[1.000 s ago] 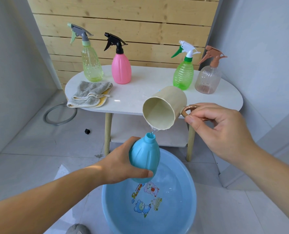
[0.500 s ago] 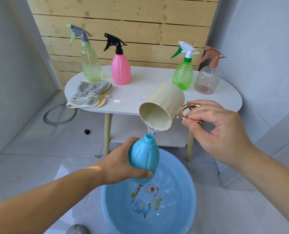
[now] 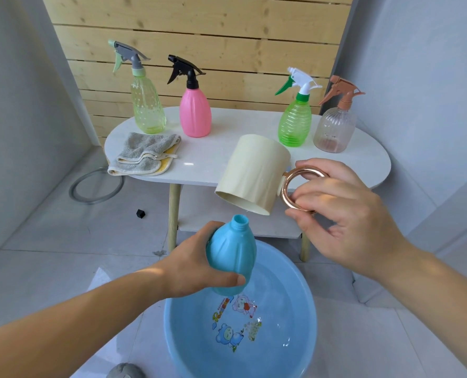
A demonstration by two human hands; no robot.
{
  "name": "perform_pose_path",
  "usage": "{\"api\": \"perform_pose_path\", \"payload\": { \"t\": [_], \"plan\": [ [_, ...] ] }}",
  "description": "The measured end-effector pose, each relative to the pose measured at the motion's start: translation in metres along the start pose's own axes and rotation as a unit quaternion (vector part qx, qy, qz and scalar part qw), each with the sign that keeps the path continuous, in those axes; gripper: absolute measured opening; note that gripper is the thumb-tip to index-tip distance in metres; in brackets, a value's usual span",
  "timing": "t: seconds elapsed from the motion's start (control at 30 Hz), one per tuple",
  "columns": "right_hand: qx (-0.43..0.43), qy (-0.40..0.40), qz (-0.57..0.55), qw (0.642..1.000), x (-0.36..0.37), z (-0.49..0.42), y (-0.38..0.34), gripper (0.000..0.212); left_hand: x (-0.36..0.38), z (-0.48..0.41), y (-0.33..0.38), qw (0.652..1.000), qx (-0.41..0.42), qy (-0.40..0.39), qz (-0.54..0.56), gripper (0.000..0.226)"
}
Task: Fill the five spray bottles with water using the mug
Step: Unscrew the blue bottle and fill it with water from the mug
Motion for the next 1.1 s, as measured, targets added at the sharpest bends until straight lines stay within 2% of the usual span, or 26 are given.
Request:
{"api": "perform_pose_path", "payload": {
  "t": [0.07, 0.1, 0.17, 0.23, 0.37, 0.43, 0.6, 0.83, 1.1],
  "plan": [
    [0.069, -0.006, -0.021, 0.997, 0.006, 0.001, 0.007, 0.016, -0.001, 0.0, 0.001, 1.0, -0.001, 0.003, 0.003, 0.086],
    [0.141, -0.013, -0.061, 0.988, 0.01, 0.003, 0.014, 0.018, -0.002, -0.001, 0.0, 1.0, -0.003, 0.005, 0.006, 0.085],
    [0.319, -0.05, -0.172, 0.931, 0.028, 0.016, 0.036, 0.019, -0.003, 0.0, -0.001, 1.0, -0.009, 0.01, 0.014, 0.082],
    [0.439, -0.09, -0.236, 0.862, 0.052, 0.036, 0.058, 0.025, -0.004, 0.001, -0.002, 1.0, -0.014, 0.014, 0.021, 0.082],
    [0.565, -0.107, -0.3, 0.761, 0.098, 0.077, 0.087, 0.034, -0.003, 0.005, -0.005, 0.999, -0.018, 0.01, 0.027, 0.08],
    [0.599, -0.152, -0.3, 0.727, 0.123, 0.099, 0.095, 0.035, -0.002, 0.005, -0.009, 0.999, -0.02, 0.011, 0.026, 0.082],
    [0.568, -0.329, -0.161, 0.737, 0.181, 0.153, 0.127, 0.039, 0.007, 0.003, -0.019, 0.999, -0.03, 0.006, 0.022, 0.086],
    [0.519, -0.391, -0.133, 0.748, 0.253, 0.218, 0.146, 0.052, 0.017, 0.002, -0.032, 0.998, -0.048, 0.008, 0.029, 0.088],
    [0.372, -0.477, -0.057, 0.794, 0.286, 0.249, 0.138, 0.053, 0.023, -0.001, -0.053, 0.996, -0.076, -0.002, 0.045, 0.086]
  ]
}}
Point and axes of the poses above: each hand's wrist, its own z-axis away from the middle knuckle, its own x-axis out of the palm, y = z × x, the point moved 7 cm from there along -z, towards the middle knuckle, and after that the axes turned 7 degrees about x, right-handed, at the moved point
